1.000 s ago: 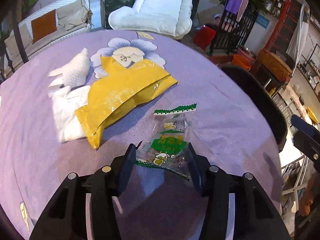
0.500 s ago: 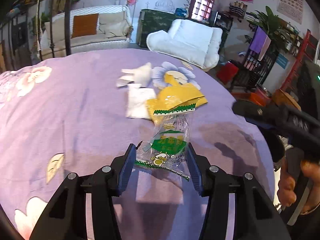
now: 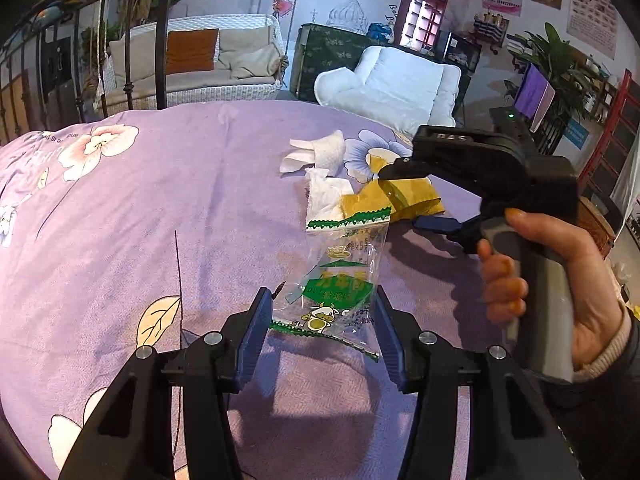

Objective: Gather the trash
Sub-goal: 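Grasp the clear snack packet with the left tool while the right tool grasps the yellow bag, then carry the yellow bag over the bin and release it with the right tool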

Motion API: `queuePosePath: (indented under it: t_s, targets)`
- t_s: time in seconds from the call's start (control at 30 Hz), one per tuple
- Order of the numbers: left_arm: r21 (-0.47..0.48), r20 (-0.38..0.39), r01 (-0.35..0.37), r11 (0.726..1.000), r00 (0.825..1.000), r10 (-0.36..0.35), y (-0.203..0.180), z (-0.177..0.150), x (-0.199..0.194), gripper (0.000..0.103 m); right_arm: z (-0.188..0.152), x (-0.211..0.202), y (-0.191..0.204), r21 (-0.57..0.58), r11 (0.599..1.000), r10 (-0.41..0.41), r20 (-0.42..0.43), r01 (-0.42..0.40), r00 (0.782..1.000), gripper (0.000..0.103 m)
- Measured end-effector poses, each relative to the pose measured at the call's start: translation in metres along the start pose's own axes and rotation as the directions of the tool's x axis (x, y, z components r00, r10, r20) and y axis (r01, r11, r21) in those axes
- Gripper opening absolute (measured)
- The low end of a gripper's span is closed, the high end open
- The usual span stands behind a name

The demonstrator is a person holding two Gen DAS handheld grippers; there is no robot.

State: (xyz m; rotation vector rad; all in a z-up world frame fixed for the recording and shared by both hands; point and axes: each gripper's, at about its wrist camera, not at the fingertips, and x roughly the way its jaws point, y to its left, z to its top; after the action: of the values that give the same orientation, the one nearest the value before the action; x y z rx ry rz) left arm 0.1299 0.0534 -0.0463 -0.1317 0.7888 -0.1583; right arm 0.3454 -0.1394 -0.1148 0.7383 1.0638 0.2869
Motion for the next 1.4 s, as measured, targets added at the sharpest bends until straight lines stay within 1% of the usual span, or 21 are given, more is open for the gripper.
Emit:
queuePosePath:
  t_s: [0.03, 0.07, 0.13, 0.17, 0.2, 0.3, 0.37, 0.47, 0.63, 0.8, 0.97, 1.07, 1.17, 1.3, 1.4]
  targets:
    - [0.000, 0.001, -0.002, 1.000, 1.000, 0.002, 0.000, -0.002, -0.001, 0.051, 0.000, 0.001, -0.001, 0.005, 1.000, -0.001, 0.006, 0.001, 1.000, 0.067]
    - [-0.003, 0.000, 0.000, 1.000, 1.000, 0.000, 0.001, -0.002, -0.001, 0.051, 0.000, 0.002, -0.002, 0.012, 1.000, 0.002, 0.005, -0.002, 1.000, 0.057]
    - [-0.008, -0.003, 0.008, 1.000, 1.000, -0.008, 0.003, -0.003, -0.002, 0.051, -0.002, 0.005, -0.005, 0.024, 0.999, 0.022, -0.007, -0.022, 1.000, 0.047]
    - [-0.008, -0.004, 0.010, 1.000, 1.000, -0.010, 0.003, -0.004, -0.001, 0.051, -0.002, 0.003, -0.006, 0.031, 0.999, 0.033, -0.006, -0.032, 0.999, 0.043]
    - [-0.006, -0.007, 0.013, 1.000, 1.000, -0.013, 0.002, -0.005, 0.000, 0.051, -0.003, 0.001, -0.007, 0.032, 0.999, 0.032, -0.001, -0.032, 0.999, 0.042]
    - [-0.005, -0.010, 0.024, 1.000, 1.000, -0.024, 0.001, -0.006, 0.001, 0.051, -0.006, -0.005, 0.000, -0.010, 1.000, 0.021, 0.017, -0.021, 1.000, 0.024]
    - [0.002, -0.007, 0.029, 1.000, 1.000, -0.029, -0.002, -0.006, 0.000, 0.051, -0.009, -0.008, 0.003, -0.027, 0.999, 0.033, 0.022, -0.032, 0.999, 0.019]
    - [0.010, -0.001, 0.035, 0.999, 0.999, -0.035, -0.006, -0.005, -0.003, 0.051, -0.013, -0.018, 0.004, -0.068, 0.997, 0.036, 0.038, -0.033, 0.999, 0.017]
    - [0.026, 0.009, 0.043, 0.999, 0.999, -0.043, -0.015, -0.003, -0.005, 0.051, -0.026, -0.043, 0.005, -0.161, 0.987, 0.038, 0.072, -0.026, 0.997, 0.017]
    - [0.046, 0.016, 0.056, 0.997, 0.998, -0.056, -0.025, 0.000, -0.005, 0.051, -0.044, -0.077, 0.003, -0.262, 0.965, 0.023, 0.119, 0.009, 0.993, 0.017]
    - [0.084, 0.027, 0.082, 0.993, 0.996, -0.085, -0.045, 0.002, -0.004, 0.051, -0.053, -0.115, -0.008, -0.322, 0.946, 0.019, 0.182, 0.041, 0.983, 0.017]
    - [0.109, 0.026, 0.109, 0.988, 0.993, -0.113, -0.058, 0.003, -0.002, 0.051, -0.058, -0.142, -0.018, -0.353, 0.932, 0.004, 0.243, 0.085, 0.970, 0.017]
    - [0.137, 0.034, 0.131, 0.982, 0.990, -0.137, -0.074, 0.004, -0.002, 0.051, -0.061, -0.163, -0.027, -0.381, 0.913, -0.027, 0.303, 0.147, 0.953, 0.017]
    - [0.184, 0.036, 0.156, 0.970, 0.986, -0.166, -0.098, 0.006, 0.001, 0.051, -0.064, -0.187, -0.047, -0.397, 0.882, -0.094, 0.383, 0.255, 0.919, 0.017]
    - [0.207, 0.027, 0.185, 0.961, 0.981, -0.194, -0.115, 0.008, 0.005, 0.051, -0.062, -0.203, -0.068, -0.375, 0.873, -0.139, 0.421, 0.312, 0.896, 0.017]
